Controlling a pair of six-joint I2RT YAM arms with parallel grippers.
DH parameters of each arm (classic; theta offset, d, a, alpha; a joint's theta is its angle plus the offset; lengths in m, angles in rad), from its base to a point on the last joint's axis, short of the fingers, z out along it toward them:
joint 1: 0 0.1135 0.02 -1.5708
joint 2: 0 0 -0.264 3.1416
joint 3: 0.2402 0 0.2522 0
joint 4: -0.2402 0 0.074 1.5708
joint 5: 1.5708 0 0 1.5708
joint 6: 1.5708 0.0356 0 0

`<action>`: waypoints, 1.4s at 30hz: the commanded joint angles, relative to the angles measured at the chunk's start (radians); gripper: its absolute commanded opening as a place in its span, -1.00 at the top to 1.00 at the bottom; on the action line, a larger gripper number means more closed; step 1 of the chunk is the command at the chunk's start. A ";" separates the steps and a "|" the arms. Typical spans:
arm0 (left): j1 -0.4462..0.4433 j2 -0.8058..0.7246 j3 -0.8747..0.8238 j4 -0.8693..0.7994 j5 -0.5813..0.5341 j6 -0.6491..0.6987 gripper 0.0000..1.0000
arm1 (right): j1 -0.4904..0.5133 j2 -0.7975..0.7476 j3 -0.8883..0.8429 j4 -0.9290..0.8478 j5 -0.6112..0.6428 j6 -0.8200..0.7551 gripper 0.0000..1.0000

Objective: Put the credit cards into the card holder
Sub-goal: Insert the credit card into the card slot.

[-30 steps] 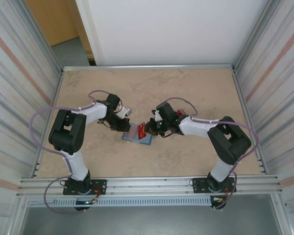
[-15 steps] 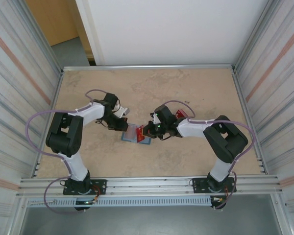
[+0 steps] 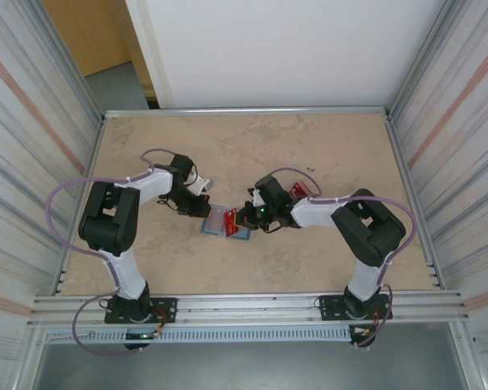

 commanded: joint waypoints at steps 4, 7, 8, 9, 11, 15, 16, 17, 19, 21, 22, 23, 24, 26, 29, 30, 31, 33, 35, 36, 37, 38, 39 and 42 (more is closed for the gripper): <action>-0.008 0.023 0.004 -0.025 -0.022 0.030 1.00 | 0.009 0.044 0.010 0.012 0.005 0.009 1.00; -0.014 0.020 -0.003 -0.020 -0.022 0.026 1.00 | 0.009 0.064 0.012 0.033 0.016 0.016 1.00; -0.016 0.017 -0.006 -0.021 -0.022 0.025 1.00 | 0.008 0.068 0.011 0.034 0.023 0.018 1.00; -0.020 0.013 -0.006 -0.022 -0.022 0.024 1.00 | 0.009 0.067 0.010 0.032 0.032 0.022 1.00; -0.035 -0.007 -0.014 -0.023 -0.023 0.026 1.00 | 0.014 0.062 -0.002 0.045 0.063 0.037 1.00; -0.058 -0.019 -0.018 -0.023 -0.030 0.033 1.00 | 0.017 0.063 -0.003 0.037 0.101 0.044 1.00; -0.057 -0.016 -0.017 -0.026 -0.033 0.034 1.00 | 0.017 0.062 -0.005 0.030 0.114 0.048 1.00; -0.057 -0.013 -0.017 -0.028 -0.039 0.033 1.00 | 0.018 0.060 -0.007 0.026 0.127 0.051 1.00; -0.055 -0.012 -0.016 -0.030 -0.046 0.033 1.00 | 0.021 0.062 -0.012 0.029 0.145 0.064 1.00; -0.059 -0.009 -0.012 -0.033 -0.046 0.028 1.00 | 0.023 0.076 -0.007 0.031 0.148 0.070 1.00; -0.060 -0.009 -0.011 -0.037 -0.042 0.027 1.00 | 0.025 0.083 -0.005 0.030 0.148 0.076 1.00; -0.063 -0.009 -0.011 -0.039 -0.041 0.027 1.00 | 0.027 0.087 -0.005 0.032 0.152 0.083 1.00; -0.065 -0.010 -0.011 -0.041 -0.041 0.028 1.00 | 0.028 0.087 -0.008 0.033 0.163 0.090 1.00; -0.065 -0.010 -0.011 -0.042 -0.040 0.028 1.00 | 0.035 0.082 -0.022 0.037 0.188 0.103 1.00; -0.065 -0.002 -0.005 -0.042 -0.037 0.023 1.00 | 0.038 0.079 -0.036 0.051 0.206 0.124 1.00; -0.064 -0.002 -0.007 -0.042 -0.035 0.022 1.00 | 0.041 0.079 -0.037 0.054 0.212 0.133 1.00; -0.067 -0.002 -0.006 -0.042 -0.035 0.021 1.00 | 0.048 0.078 -0.040 0.057 0.221 0.140 1.00; -0.067 -0.002 -0.008 -0.043 -0.031 0.016 1.00 | 0.063 0.075 -0.035 0.055 0.238 0.148 1.00; -0.067 -0.002 -0.008 -0.042 -0.029 0.013 1.00 | 0.075 0.079 -0.025 0.038 0.244 0.149 1.00; -0.068 -0.002 -0.008 -0.042 -0.029 0.010 1.00 | 0.077 0.079 -0.023 0.030 0.249 0.149 1.00; -0.069 -0.003 -0.009 -0.042 -0.027 0.009 1.00 | 0.079 0.078 -0.023 0.024 0.252 0.152 1.00; -0.069 -0.005 -0.010 -0.042 -0.026 0.009 1.00 | 0.083 0.078 -0.022 0.019 0.253 0.153 0.99; -0.069 -0.004 -0.009 -0.042 -0.026 0.009 1.00 | 0.085 0.078 -0.019 0.010 0.253 0.153 0.91; -0.071 -0.001 -0.007 -0.042 -0.028 0.008 1.00 | 0.090 0.072 0.004 -0.051 0.256 0.134 0.78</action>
